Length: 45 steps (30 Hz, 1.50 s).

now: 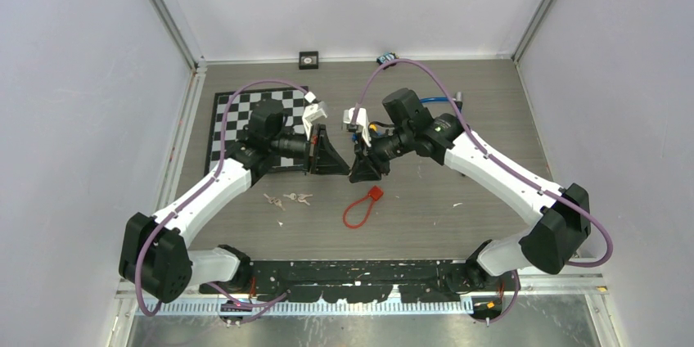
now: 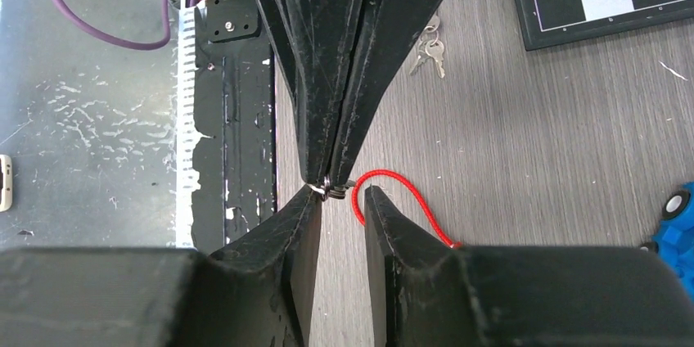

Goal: Unlock with the key
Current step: Pick up the key from the center of the board.

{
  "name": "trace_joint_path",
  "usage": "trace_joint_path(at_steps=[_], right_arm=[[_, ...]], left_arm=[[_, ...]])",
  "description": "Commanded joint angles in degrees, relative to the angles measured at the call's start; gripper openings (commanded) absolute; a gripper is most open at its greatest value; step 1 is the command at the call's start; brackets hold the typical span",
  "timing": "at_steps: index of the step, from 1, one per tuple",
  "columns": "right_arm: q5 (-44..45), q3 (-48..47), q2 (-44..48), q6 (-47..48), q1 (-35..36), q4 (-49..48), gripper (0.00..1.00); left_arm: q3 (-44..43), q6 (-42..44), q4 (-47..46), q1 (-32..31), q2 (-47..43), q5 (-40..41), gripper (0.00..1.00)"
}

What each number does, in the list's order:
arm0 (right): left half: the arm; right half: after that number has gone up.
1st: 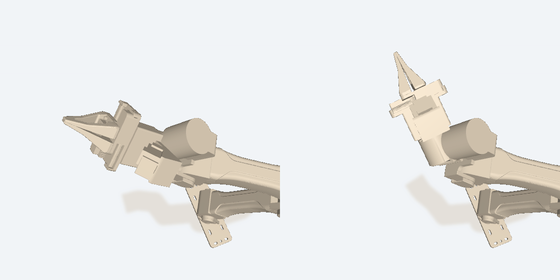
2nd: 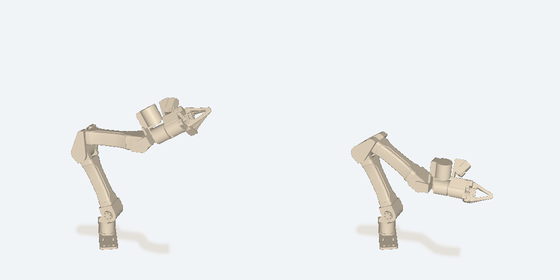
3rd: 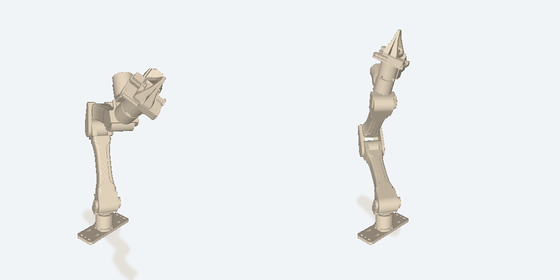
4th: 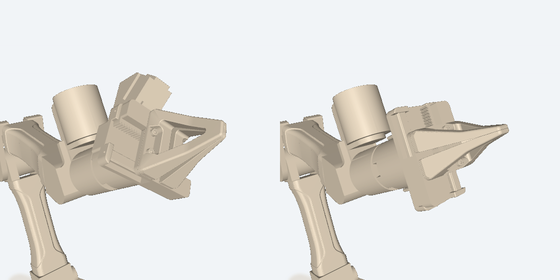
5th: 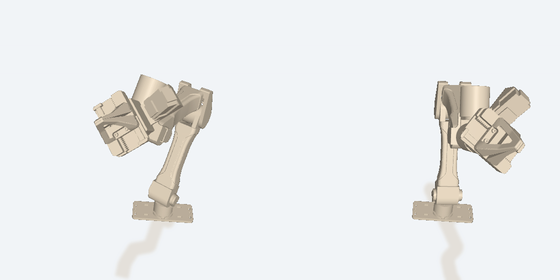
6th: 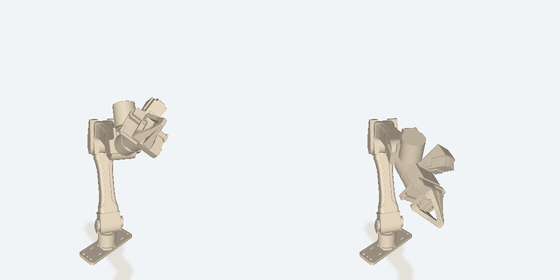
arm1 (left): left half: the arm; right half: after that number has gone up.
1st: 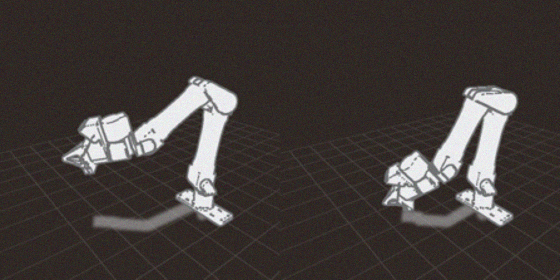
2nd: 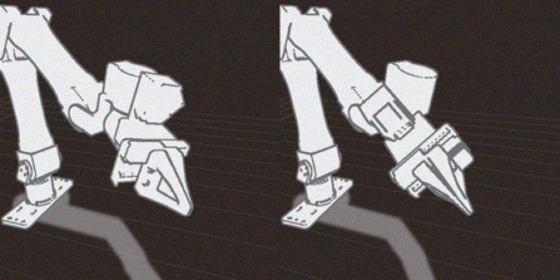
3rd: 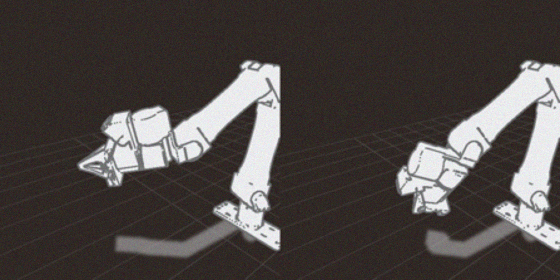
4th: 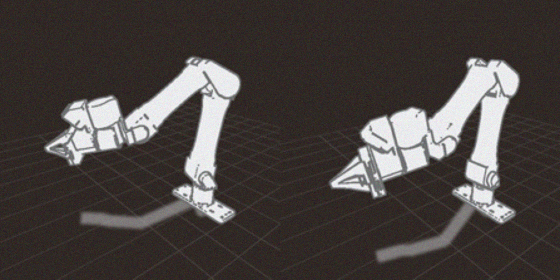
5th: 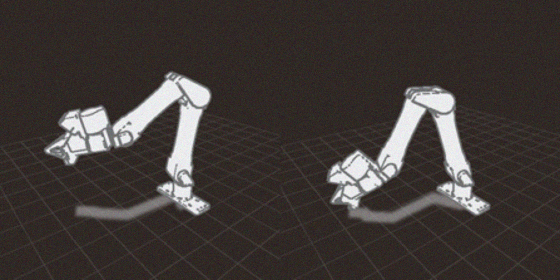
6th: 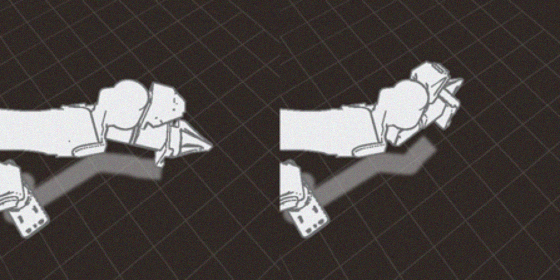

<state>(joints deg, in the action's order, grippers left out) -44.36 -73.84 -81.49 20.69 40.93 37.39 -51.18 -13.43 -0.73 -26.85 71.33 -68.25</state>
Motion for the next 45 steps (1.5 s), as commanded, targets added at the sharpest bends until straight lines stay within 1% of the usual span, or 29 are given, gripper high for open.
trace_joint_path(at_steps=[1, 3, 5, 8, 11, 21, 26, 28, 33, 38, 45], right_arm=[[-2.8, -1.6, 0.6, 0.0, 0.3, -1.2, 0.33], [-2.7, -0.5, 1.0, 0.2, 0.3, -1.7, 0.38], [-2.1, 0.6, 1.3, 0.2, 0.3, -2.9, 0.42], [-1.3, 1.2, 1.8, -0.1, 0.3, -4.0, 0.46], [-0.4, 1.3, 2.3, -0.1, 0.3, -4.5, 0.47], [-1.6, 0.7, 1.9, -1.6, 0.3, -5.7, 0.46], [-1.9, 0.3, 1.9, -1.9, 0.3, -5.7, 0.40], [-1.9, 0.3, 2.0, -1.9, 0.3, -5.6, 0.34], [-1.0, 0.5, 2.5, -1.7, 0.3, -5.6, 0.14], [0.6, 1.4, 3.7, -1.0, 0.2, -5.4, 0.02], [5.4, 2.9, 5.8, 1.9, 0.1, -4.2, 0.00]], left_arm=[[0.4, -1.3, -4.0, 0.4, -1.6, -1.7, 0.00], [0.7, -2.4, -5.4, 0.8, -1.7, -1.9, 0.00], [1.6, -5.3, -8.7, 1.2, -1.6, -2.4, 0.00], [3.6, -10.3, -16.1, 1.9, -1.5, -3.3, 0.00], [5.1, -13.1, -21.1, 2.2, -1.6, -3.9, 0.00], [7.2, -17.3, -28.4, 2.3, -1.5, -4.1, 0.00], [7.7, -17.6, -29.1, 2.3, -1.3, -4.0, 0.00], [7.7, -17.7, -29.2, 2.3, -1.3, -3.8, 0.00], [8.0, -17.6, -29.2, 2.6, -1.6, -3.6, 0.00], [8.3, -16.9, -28.9, 2.8, -2.0, -3.3, 0.00], [7.9, -12.9, -24.0, 3.0, -2.4, -3.3, 0.00]])
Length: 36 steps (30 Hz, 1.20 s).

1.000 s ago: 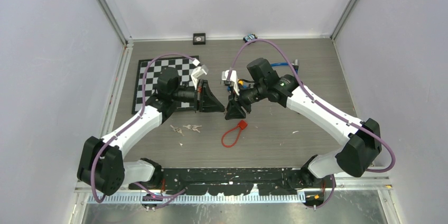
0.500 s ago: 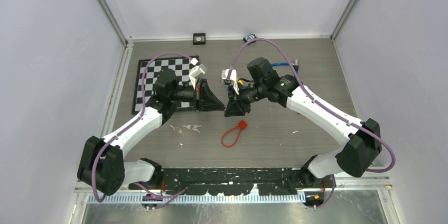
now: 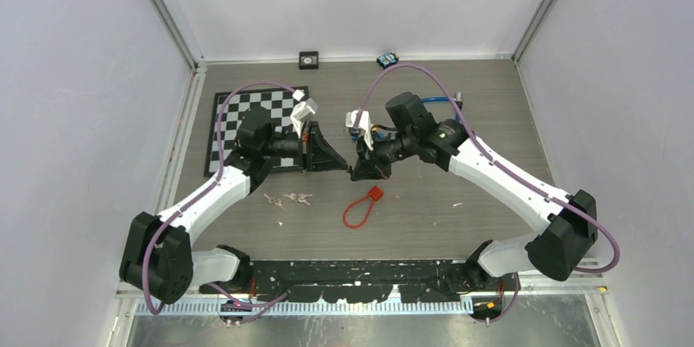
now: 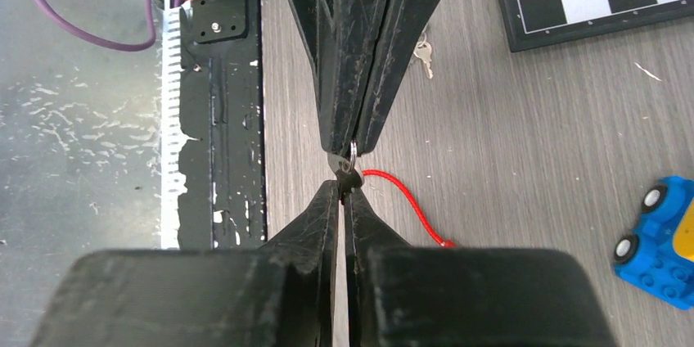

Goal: Unlock with the key
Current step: Pick up the key from the center of the board.

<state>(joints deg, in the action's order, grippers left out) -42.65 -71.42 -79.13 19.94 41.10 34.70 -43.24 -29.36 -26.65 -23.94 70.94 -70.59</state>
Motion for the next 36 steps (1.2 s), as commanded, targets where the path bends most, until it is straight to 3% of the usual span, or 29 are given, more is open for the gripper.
trace_joint_path(at_steps=[1, 18, 26, 36], right_arm=[[4.6, 0.8, 3.8, 3.1, -0.1, -1.4, 0.00], [7.4, 2.9, 5.5, 4.7, -0.1, -0.4, 0.00], [8.4, 2.4, 6.0, 6.0, -0.1, 1.5, 0.01], [8.2, 2.4, 6.1, 6.6, -0.1, 2.7, 0.00]], left_arm=[[-0.1, 3.6, 2.3, 0.2, -2.0, -1.0, 0.00], [-3.0, 14.6, 15.0, 0.2, -1.3, 1.0, 0.00], [-7.1, 30.8, 30.4, 0.1, 0.3, 2.0, 0.00], [-6.6, 37.7, 34.6, 0.1, 0.3, 3.4, 0.00]])
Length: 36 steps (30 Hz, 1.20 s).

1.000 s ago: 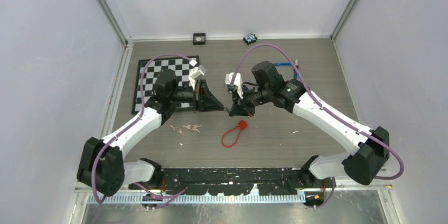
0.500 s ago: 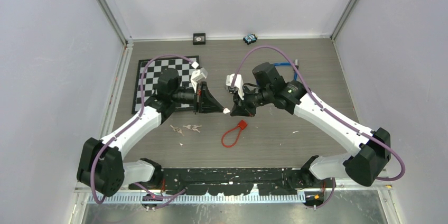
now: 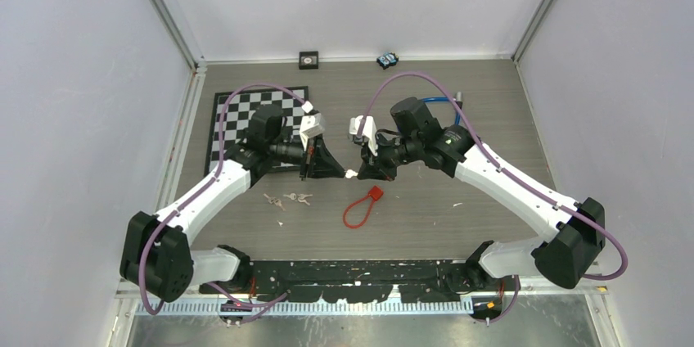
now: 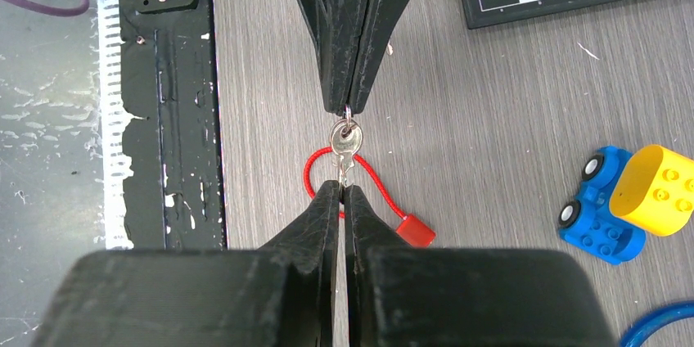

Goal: Unlock with the key
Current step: Pick up the key from the center of the board.

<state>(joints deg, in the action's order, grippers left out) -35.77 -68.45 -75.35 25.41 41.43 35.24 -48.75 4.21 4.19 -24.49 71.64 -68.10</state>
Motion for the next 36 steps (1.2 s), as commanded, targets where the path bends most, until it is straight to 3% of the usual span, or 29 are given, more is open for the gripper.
trace_joint_path(at_steps=[1, 9, 15, 18, 21, 28, 36], right_arm=[[1.3, -0.3, 2.2, 1.0, -0.4, 1.9, 0.00], [1.6, 1.0, 2.4, -0.9, -1.0, -0.1, 0.02], [0.9, 2.0, 2.9, -4.1, -2.9, -2.0, 0.25], [-0.5, 1.5, 2.4, -4.3, -3.1, -1.9, 0.39], [-3.3, 0.2, 1.0, -4.1, -3.1, -1.2, 0.48], [-9.2, -3.9, -3.8, -5.3, -3.1, -2.0, 0.62], [-14.0, -4.3, -6.6, -5.7, -2.9, -4.7, 0.63]], left_arm=[[-1.0, 3.8, 3.4, 0.7, -0.6, 0.9, 0.00], [1.9, -7.5, -8.6, 1.0, -1.8, 0.9, 0.00], [4.8, -18.4, -21.3, 1.6, -1.9, -1.3, 0.00], [4.9, -19.1, -22.1, 1.6, -1.7, -2.1, 0.00], [5.0, -19.5, -22.8, 1.6, -1.8, -2.8, 0.00], [6.7, -23.8, -28.7, 1.6, -1.7, -5.2, 0.00], [7.8, -27.1, -33.4, 1.6, -1.8, -6.6, 0.00]])
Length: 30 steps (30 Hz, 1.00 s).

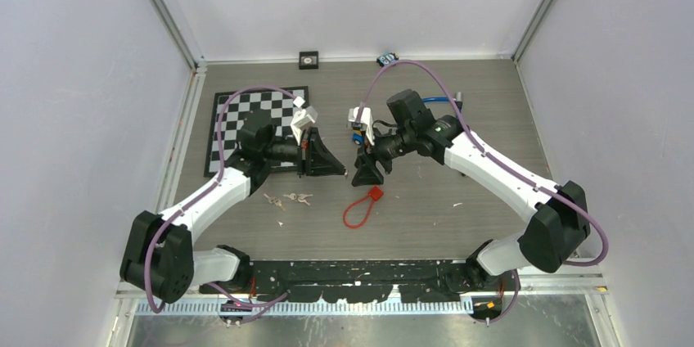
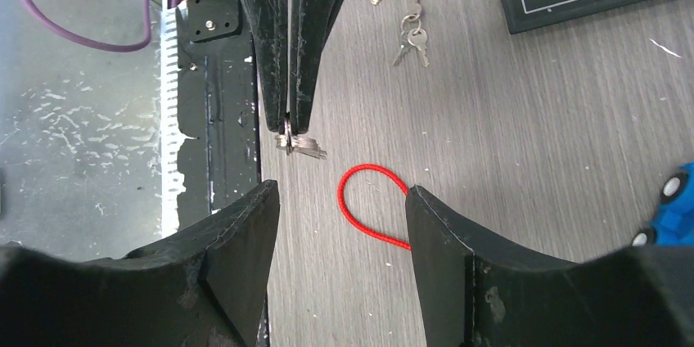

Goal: Unlock with the key
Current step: Pick up the key from the center of the board.

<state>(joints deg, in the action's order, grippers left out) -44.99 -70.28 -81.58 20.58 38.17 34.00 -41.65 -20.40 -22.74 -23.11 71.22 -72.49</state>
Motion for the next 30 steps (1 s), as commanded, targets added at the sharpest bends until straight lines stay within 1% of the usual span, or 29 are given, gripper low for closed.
trace_joint_path(at_steps=[1, 10, 14, 15, 17, 20, 21, 24, 26, 30], right_arm=[[-5.3, -2.3, -0.5, -1.2, 0.4, -4.0, 0.63], [-7.2, -3.9, -2.3, -2.6, 2.0, -5.4, 0.62], [-7.1, -4.0, -2.7, -2.7, 2.7, -5.5, 0.57], [-7.2, -4.0, -2.7, -2.8, 2.8, -5.4, 0.55], [-7.2, -4.3, -2.7, -3.0, 2.8, -5.5, 0.45], [-6.0, -4.3, -2.3, -3.0, 2.8, -5.3, 0.28], [-5.3, -4.3, -2.1, -2.6, 2.8, -4.9, 0.21], [-3.1, -4.2, -1.2, -0.7, 2.8, -2.9, 0.09], [-1.7, -4.0, -0.4, 0.7, 2.8, -1.7, 0.05], [1.3, -4.2, 0.8, 3.6, 2.8, 1.3, 0.02]], left_arm=[[0.9, -2.9, -7.2, 0.2, -1.3, -2.3, 0.00], [1.7, -3.7, -9.0, 0.2, -1.4, -2.4, 0.00], [1.7, -3.7, -9.1, 0.2, -1.6, -2.3, 0.00], [1.8, -3.7, -9.1, 0.2, -1.7, -2.3, 0.00], [1.9, -3.7, -9.2, 0.2, -1.8, -2.2, 0.00], [1.9, -3.6, -9.2, 0.2, -1.8, -2.2, 0.00], [2.1, -3.5, -9.1, 0.2, -1.9, -2.2, 0.00], [2.2, -2.5, -8.2, 0.2, -2.1, -2.0, 0.00], [2.2, -1.6, -7.2, 0.2, -2.4, -1.9, 0.00], [2.0, 0.1, -5.5, 0.2, -2.5, -1.9, 0.00]])
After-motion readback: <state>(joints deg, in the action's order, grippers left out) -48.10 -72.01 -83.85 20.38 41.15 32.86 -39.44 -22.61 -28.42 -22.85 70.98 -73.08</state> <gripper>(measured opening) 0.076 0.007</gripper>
